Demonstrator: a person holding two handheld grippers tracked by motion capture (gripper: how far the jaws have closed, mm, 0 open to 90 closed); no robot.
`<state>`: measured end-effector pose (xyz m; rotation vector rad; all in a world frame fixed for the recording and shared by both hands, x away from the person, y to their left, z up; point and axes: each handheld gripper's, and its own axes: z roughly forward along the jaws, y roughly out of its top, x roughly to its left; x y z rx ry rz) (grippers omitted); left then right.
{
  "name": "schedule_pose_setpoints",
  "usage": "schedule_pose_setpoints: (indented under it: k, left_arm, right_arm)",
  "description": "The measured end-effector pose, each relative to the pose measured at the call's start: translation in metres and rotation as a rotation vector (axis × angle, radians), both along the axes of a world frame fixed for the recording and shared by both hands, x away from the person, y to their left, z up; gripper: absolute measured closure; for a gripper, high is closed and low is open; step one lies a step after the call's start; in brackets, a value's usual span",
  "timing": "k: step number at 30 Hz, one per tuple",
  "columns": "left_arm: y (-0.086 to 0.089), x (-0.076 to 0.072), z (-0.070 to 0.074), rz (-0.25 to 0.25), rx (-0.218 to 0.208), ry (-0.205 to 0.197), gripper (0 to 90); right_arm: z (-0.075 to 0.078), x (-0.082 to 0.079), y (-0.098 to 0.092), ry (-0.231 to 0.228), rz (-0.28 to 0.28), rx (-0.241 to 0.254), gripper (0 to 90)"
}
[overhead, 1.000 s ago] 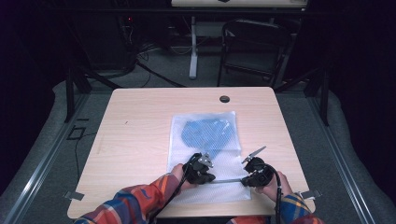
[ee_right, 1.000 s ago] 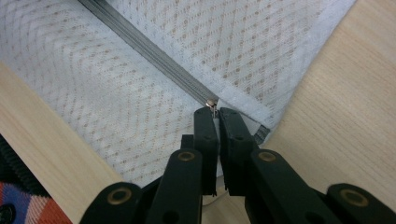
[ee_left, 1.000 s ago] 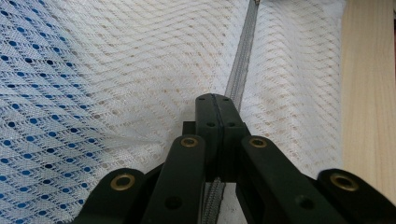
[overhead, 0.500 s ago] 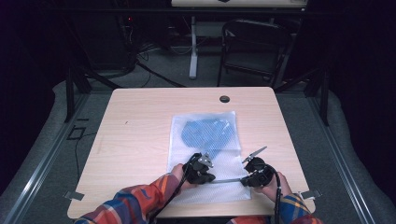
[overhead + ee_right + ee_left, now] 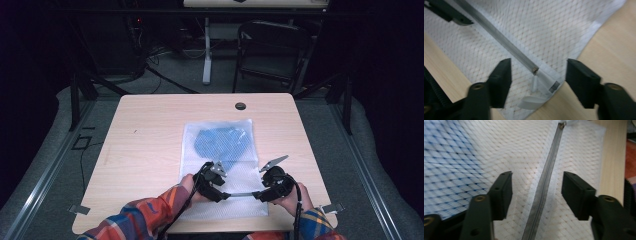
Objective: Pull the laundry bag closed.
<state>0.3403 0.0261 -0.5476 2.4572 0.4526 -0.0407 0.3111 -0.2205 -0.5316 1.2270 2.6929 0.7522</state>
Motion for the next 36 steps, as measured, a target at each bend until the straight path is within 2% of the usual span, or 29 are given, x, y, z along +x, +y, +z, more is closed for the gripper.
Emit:
schedule_pose_setpoints:
  k: [1, 5, 8, 11, 13, 15, 19, 22, 27, 29, 33, 35, 36]
  left_arm:
    - [0.002, 0.000, 0.004, 0.004, -0.001, -0.006, 36.6]
    - [0.017, 0.001, 0.016, 0.044, -0.010, -0.017, 22.6]
    - [0.032, 0.002, 0.023, 0.087, -0.010, -0.027, 16.3]
    - [0.053, 0.002, 0.030, 0.138, -0.035, -0.031, 14.9]
    - [0.065, 0.001, 0.033, 0.168, -0.040, -0.044, 14.1]
    - [0.079, 0.000, 0.035, 0.212, -0.046, -0.051, 11.7]
    - [0.112, 0.000, 0.038, 0.306, -0.029, -0.084, 7.4]
    - [0.134, 0.002, 0.040, 0.366, -0.026, -0.082, 5.8]
    - [0.167, 0.009, 0.039, 0.457, 0.005, -0.061, 0.3]
    - [0.175, 0.012, 0.036, 0.499, 0.022, -0.083, 0.2]
    - [0.188, 0.022, 0.032, 0.572, 0.015, -0.088, 0.2]
    - [0.190, 0.026, 0.027, 0.579, 0.027, -0.077, 0.1]
    - [0.191, 0.029, 0.025, 0.579, 0.043, -0.068, 0.0]
  right_arm:
    - [0.004, -0.001, -0.002, -0.025, -0.001, -0.004, 26.7]
    - [0.013, -0.005, -0.010, -0.073, -0.035, 0.014, 14.1]
    - [0.018, -0.008, -0.017, -0.092, -0.077, 0.028, 6.6]
    - [0.022, -0.012, -0.025, -0.128, -0.119, 0.028, 0.3]
    - [0.024, -0.015, -0.031, -0.151, -0.137, 0.012, 0.0]
    - [0.023, -0.018, -0.039, -0.162, -0.160, 0.024, 0.0]
    - [0.022, -0.021, -0.054, -0.173, -0.221, 0.015, 0.0]
    - [0.020, -0.024, -0.065, -0.172, -0.258, 0.010, 0.0]
    - [0.017, -0.027, -0.080, -0.190, -0.332, -0.031, 0.0]
    - [0.017, -0.027, -0.088, -0.218, -0.372, -0.047, 0.0]
    - [0.011, -0.026, -0.101, -0.205, -0.421, -0.050, 0.0]
    - [0.003, -0.023, -0.104, -0.179, -0.436, -0.063, 0.0]
    - [-0.001, -0.020, -0.106, -0.152, -0.433, -0.068, 0.0]
